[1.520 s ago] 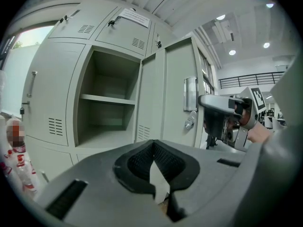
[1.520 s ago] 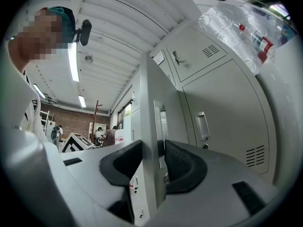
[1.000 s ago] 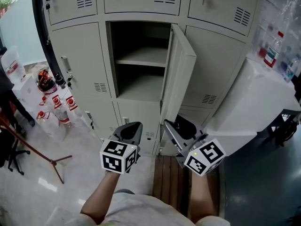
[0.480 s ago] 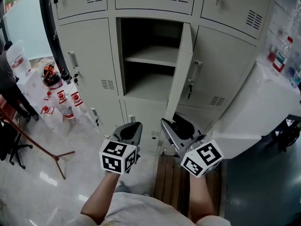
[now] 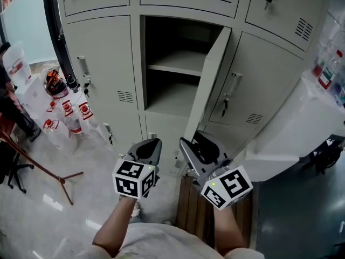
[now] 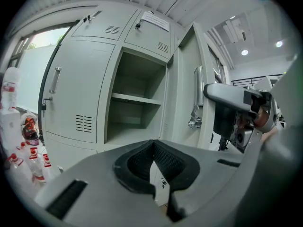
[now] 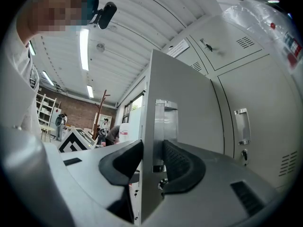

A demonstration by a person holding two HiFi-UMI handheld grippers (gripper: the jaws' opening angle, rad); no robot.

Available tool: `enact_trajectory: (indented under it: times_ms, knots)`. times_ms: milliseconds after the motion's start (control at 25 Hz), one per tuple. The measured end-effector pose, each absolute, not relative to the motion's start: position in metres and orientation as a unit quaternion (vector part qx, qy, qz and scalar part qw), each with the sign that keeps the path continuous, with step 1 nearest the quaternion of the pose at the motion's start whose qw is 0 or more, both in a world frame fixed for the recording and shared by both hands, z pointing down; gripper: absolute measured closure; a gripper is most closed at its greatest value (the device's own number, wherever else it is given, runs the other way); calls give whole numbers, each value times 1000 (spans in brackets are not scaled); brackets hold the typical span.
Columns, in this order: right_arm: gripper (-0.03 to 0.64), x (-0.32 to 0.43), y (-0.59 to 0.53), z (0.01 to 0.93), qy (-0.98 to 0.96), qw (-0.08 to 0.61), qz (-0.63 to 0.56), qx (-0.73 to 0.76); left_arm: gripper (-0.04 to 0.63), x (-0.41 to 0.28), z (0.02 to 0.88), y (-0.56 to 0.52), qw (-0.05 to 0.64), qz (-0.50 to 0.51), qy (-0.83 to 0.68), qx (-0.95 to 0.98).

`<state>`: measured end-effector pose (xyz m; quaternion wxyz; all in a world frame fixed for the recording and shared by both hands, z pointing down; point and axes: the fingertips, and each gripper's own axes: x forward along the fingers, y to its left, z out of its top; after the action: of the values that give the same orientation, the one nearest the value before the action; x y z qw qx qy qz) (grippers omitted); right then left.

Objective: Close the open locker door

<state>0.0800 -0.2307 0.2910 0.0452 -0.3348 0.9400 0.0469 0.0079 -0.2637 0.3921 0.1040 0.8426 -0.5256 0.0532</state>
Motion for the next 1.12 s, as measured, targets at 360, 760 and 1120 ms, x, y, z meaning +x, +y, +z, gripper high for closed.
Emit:
enact_trajectory:
  times_ms: [360, 760, 1120]
  knots:
    - [476, 46, -245, 291, 933, 31, 54, -354, 589, -19, 393, -284, 112, 45, -519, 846]
    - [477, 16, -265, 291, 919, 31, 48, -391, 589, -48, 389, -302, 112, 35, -505, 855]
    - [491, -10, -285, 291, 902, 33, 43, -429, 589, -71, 383, -317, 103, 33, -484, 868]
